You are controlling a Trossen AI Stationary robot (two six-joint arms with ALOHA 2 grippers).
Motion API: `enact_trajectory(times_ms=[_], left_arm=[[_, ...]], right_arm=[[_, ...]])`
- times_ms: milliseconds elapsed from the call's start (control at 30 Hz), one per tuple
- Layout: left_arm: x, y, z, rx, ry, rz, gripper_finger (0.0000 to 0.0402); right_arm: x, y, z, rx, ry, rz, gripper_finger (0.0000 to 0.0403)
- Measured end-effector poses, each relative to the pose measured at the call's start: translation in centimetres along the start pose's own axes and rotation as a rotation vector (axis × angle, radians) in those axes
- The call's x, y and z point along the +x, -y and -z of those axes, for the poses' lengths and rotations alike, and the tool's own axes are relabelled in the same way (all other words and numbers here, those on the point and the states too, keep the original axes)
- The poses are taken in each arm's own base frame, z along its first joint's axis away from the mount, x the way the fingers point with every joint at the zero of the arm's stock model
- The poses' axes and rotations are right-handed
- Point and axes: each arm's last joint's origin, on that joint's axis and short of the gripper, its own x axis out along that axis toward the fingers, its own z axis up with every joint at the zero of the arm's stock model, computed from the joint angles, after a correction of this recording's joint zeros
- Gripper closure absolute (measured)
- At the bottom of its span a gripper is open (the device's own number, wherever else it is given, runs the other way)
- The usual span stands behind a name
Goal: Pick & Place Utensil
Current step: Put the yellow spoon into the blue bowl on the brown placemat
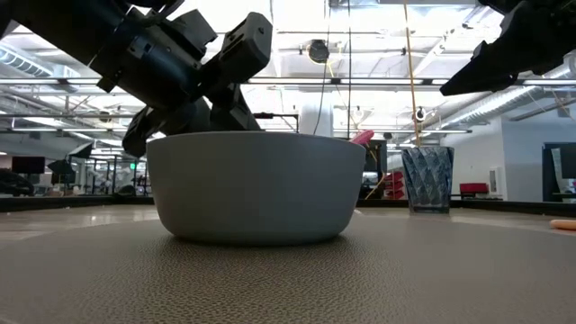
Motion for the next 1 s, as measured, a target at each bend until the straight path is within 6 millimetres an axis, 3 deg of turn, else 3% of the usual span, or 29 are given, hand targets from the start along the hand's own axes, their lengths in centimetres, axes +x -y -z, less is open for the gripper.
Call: enact_trajectory(times_ms=[200, 433, 600, 867, 1000], left_arm=[[-1.3, 0.7, -1.8, 0.103, 0.007, 0.045, 0.0311], [-5.9, 1.8, -6.2, 0.397, -0.02, 0.223, 0.0311], [-9.0, 1.7, -8.1, 0.571, -0.013, 0.328, 0.0311], [-11.1, 0.5, -7.6, 0.729, -0.059, 0.343, 0.0311], [-11.5, -0.6, -6.8, 0.775, -0.145, 0.325, 0.0311]], right_arm=[[0.0, -0.1, 0.0, 0.021, -0.021, -0.043, 0.0222], [-0.7, -0.8, -0.4, 0.096, -0.09, -0.309, 0.0223], [-0.8, -2.2, -1.5, 0.083, -0.079, -0.375, 0.0239], [-0.5, -4.4, -4.2, 0.029, -0.125, -0.387, 0.0266], [-0.1, -4.7, -3.9, 0.076, -0.25, -0.319, 0.0267]])
